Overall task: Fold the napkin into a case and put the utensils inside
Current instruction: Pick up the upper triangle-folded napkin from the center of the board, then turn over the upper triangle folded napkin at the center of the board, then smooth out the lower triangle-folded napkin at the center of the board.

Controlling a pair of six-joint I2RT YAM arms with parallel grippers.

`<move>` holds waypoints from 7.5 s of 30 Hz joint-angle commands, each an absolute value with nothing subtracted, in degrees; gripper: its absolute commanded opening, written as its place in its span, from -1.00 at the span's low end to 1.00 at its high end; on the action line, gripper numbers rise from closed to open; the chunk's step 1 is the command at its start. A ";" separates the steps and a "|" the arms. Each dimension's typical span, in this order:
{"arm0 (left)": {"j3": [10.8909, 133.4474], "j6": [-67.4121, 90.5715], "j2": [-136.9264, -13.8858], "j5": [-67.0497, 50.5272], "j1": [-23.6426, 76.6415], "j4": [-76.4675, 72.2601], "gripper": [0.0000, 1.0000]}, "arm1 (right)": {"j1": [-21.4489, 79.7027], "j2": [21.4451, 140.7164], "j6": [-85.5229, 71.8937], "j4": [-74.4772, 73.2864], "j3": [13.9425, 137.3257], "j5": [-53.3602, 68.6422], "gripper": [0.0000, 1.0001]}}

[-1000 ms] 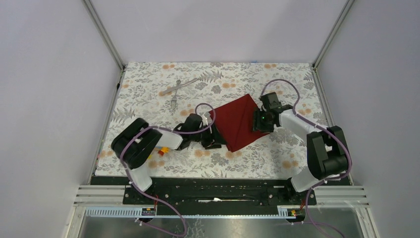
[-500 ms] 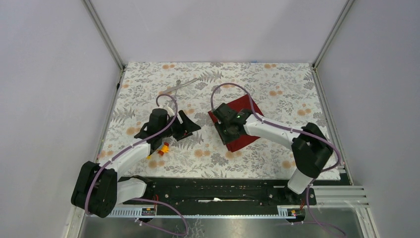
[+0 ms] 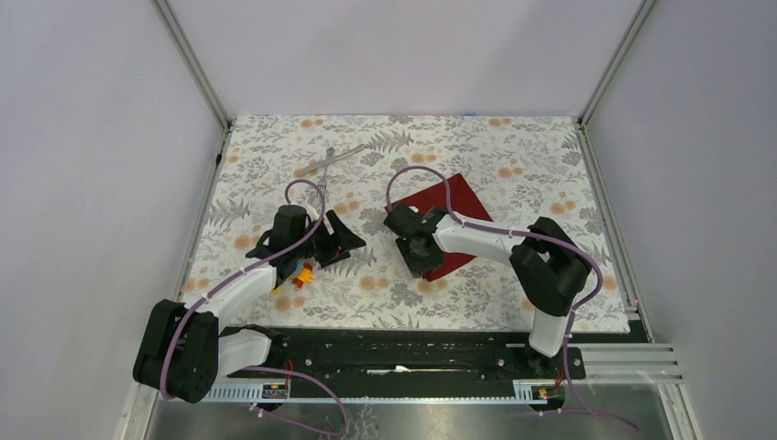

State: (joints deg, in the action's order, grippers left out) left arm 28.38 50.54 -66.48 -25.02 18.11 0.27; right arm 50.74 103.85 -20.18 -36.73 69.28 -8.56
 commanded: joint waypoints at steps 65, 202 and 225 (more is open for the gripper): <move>60.34 59.41 -102.32 -5.15 22.44 -3.71 -1.00 | 52.53 89.00 -17.72 -20.01 60.32 -1.25 -1.00; 56.73 40.96 -83.03 2.54 45.54 25.48 -0.21 | 15.82 94.21 -26.42 -2.14 35.89 38.77 -0.02; 51.96 37.38 -74.61 3.17 36.97 25.07 -0.23 | 20.68 94.26 -23.16 -18.39 41.06 18.51 -0.96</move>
State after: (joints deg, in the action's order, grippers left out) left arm 49.95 38.94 -76.95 2.61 37.78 25.63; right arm 23.70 92.95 -26.89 -9.82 37.95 35.92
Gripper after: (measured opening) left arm 0.377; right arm 0.073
